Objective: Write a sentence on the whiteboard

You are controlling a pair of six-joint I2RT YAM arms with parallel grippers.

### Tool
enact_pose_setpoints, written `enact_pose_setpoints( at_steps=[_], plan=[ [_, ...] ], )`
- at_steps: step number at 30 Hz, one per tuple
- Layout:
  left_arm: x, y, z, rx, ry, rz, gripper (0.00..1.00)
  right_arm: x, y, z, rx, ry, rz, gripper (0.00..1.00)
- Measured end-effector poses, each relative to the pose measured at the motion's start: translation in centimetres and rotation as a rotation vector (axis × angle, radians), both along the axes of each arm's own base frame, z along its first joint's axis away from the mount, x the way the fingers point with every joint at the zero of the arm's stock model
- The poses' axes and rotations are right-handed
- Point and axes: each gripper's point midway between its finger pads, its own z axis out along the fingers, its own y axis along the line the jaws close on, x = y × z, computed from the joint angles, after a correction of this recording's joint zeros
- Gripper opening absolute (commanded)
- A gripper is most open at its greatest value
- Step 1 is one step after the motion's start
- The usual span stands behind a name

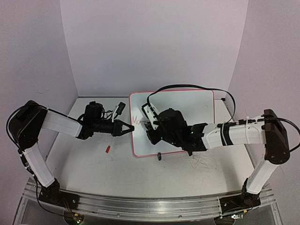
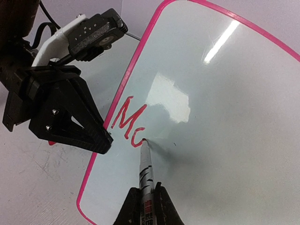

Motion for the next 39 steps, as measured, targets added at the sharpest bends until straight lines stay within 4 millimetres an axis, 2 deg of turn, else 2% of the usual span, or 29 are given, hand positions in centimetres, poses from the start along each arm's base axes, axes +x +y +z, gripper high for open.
enact_pose_setpoints(
  at_steps=[28,39],
  plan=[
    [-0.02,0.00,0.00,0.000,0.000,-0.001,0.00,0.24,0.04,0.44,0.007,-0.007,-0.007,0.00],
    [-0.03,0.05,-0.15,0.005,0.004,0.000,0.00,0.34,0.72,0.48,0.016,-0.004,0.007,0.00]
  ],
)
